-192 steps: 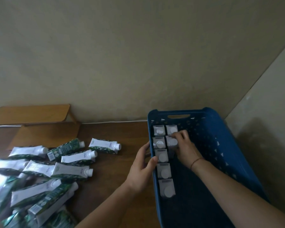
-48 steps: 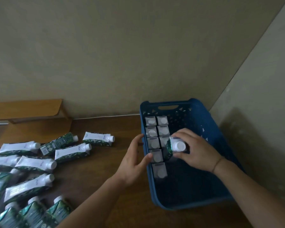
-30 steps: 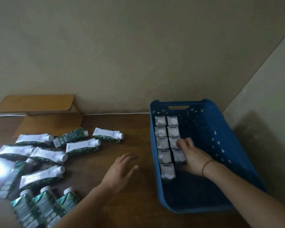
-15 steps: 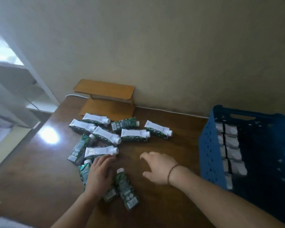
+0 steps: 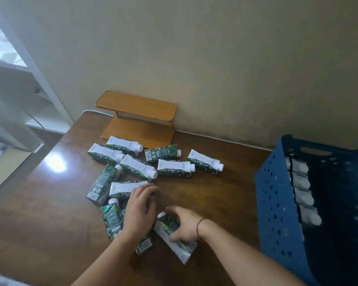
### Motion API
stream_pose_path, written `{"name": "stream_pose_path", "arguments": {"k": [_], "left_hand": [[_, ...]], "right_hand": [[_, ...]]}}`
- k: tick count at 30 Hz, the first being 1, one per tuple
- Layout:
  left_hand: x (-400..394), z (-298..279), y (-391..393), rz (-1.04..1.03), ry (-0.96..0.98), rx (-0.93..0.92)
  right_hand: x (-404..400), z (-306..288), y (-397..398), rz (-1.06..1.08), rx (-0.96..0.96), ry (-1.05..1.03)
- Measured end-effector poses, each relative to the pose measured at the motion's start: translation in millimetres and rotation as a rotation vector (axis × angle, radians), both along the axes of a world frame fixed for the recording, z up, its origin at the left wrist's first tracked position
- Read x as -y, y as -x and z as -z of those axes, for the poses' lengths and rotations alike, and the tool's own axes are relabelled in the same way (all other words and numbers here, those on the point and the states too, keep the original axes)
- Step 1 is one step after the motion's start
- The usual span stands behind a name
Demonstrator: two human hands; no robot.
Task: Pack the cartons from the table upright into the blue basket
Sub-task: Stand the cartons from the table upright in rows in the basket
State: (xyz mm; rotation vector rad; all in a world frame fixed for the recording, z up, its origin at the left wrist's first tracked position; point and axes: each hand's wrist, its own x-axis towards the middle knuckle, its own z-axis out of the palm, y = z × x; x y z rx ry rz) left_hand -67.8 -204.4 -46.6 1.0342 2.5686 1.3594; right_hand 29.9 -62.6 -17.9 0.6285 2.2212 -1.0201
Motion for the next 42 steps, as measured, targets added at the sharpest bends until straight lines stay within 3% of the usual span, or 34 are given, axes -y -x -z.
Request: {"name": "stream_pose_path", "arguments": {"k": [4, 8, 10, 13, 17, 23, 28, 33, 36, 42], "left_hand": [[-29, -8, -7, -0.041, -0.061, 0.049], [-67, -15, -27, -0.059, -0.102, 0.212], [-90, -19, -41, -0.032, -0.118, 0.258], [-128, -30, -64, 0.075, -0.130, 0.318], [-175, -52, -99, 0.299, -0.147, 0.383], [-223, -87, -149, 0.497, -0.224, 0.451], [-242, -87, -173, 0.493, -0.187, 0.483], [-244, -90, -180, 0.497, -0.221, 0.543], [-243, -92, -180, 0.500, -0.214, 0.560], [-242, -84, -179, 0.500, -0.213, 0.579]], "right_hand": [[-48, -36, -27, 0.315, -0.120, 0.166], [-81, -93, -70, 0.621, -0.495, 0.522], [-89, -121, -92, 0.791, -0.736, 0.586], [-105, -157, -127, 0.987, -1.017, 0.457], [-142, -177, -191, 1.121, -1.153, 0.190], [-174, -169, -272, 0.945, -0.992, -0.166], [-172, -149, -290, 0.861, -0.801, -0.370], [-162, -118, -277, 0.762, -0.434, -0.747], [-161, -102, -265, 0.806, -0.299, -0.620], [-160, -82, -257, 0.954, -0.218, 0.033]]}}
